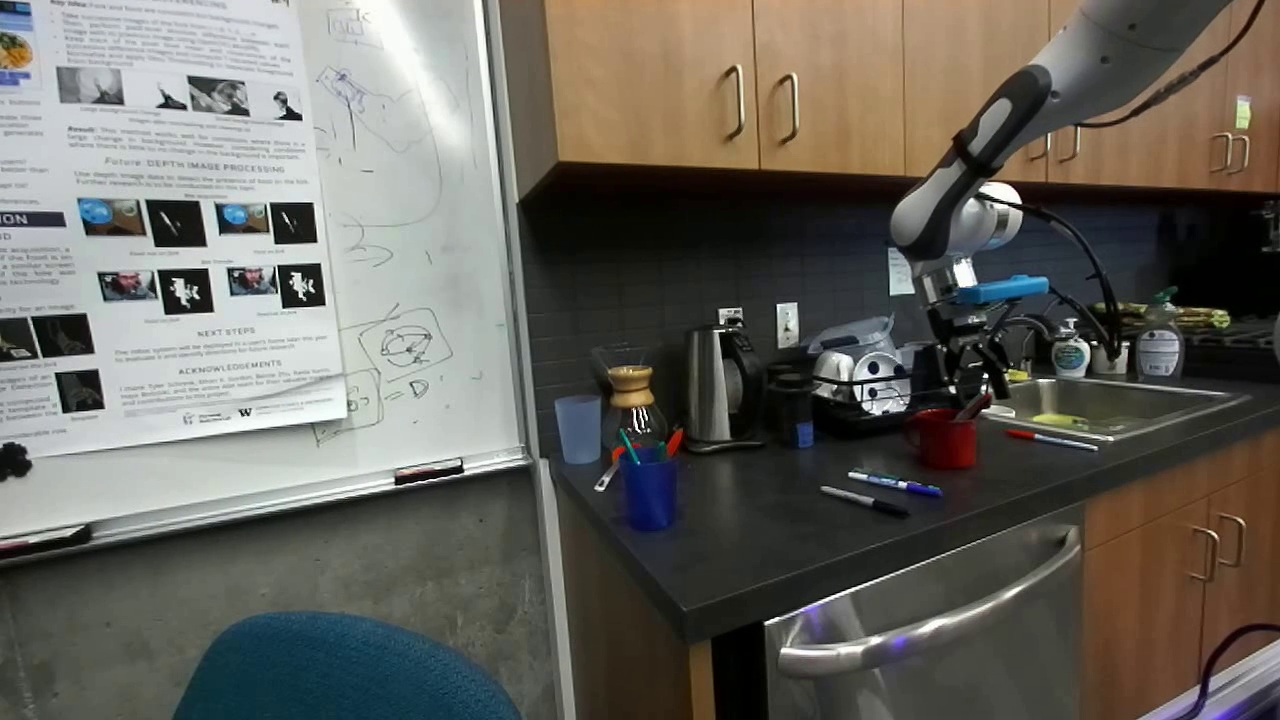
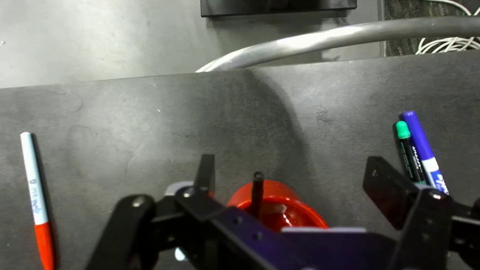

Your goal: Remove the black pen from the orange cup and put it on the countertop

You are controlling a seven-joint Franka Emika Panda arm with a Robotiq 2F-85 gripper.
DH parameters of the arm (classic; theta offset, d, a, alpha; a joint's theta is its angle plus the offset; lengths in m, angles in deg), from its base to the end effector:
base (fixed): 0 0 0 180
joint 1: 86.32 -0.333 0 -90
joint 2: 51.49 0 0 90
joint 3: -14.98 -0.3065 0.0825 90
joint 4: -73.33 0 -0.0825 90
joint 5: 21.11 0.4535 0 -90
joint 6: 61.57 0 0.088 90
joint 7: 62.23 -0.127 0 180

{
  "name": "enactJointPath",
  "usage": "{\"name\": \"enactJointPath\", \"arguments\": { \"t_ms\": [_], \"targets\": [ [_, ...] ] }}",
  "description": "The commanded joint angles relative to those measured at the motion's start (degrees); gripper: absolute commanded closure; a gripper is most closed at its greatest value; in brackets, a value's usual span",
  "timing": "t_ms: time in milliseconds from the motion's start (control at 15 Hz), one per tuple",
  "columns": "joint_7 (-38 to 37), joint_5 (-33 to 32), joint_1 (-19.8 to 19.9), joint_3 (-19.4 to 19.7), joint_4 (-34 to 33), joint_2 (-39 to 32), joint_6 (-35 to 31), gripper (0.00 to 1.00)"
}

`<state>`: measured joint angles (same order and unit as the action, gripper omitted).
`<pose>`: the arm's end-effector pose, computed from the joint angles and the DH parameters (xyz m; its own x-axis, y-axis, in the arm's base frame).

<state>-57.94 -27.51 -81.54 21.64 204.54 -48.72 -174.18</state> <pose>0.5122 -0.1128 0.2798 0.9572 -0.0725 -0.2801 -0.0577 -0.9965 0.0609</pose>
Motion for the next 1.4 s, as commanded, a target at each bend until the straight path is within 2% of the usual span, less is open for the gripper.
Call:
{"name": "enactJointPath", "arguments": {
  "t_ms": [0, 200, 600, 733, 1333],
  "targets": [
    [1.81, 0.98, 0.61, 0.01, -2.0, -1.85, -0.02, 0.21],
    [2.52, 1.18, 0.73, 0.08, -2.38, -2.42, -0.12, 0.39],
    [2.83, 1.26, 0.94, 0.16, -2.64, -2.34, 0.03, 0.87],
    [2.74, 0.99, 0.99, 0.19, -2.61, -2.18, 0.03, 0.99],
    [3.13, -0.07, 1.52, 0.45, -3.5, 0.61, 1.9, 0.98]
  ]
}}
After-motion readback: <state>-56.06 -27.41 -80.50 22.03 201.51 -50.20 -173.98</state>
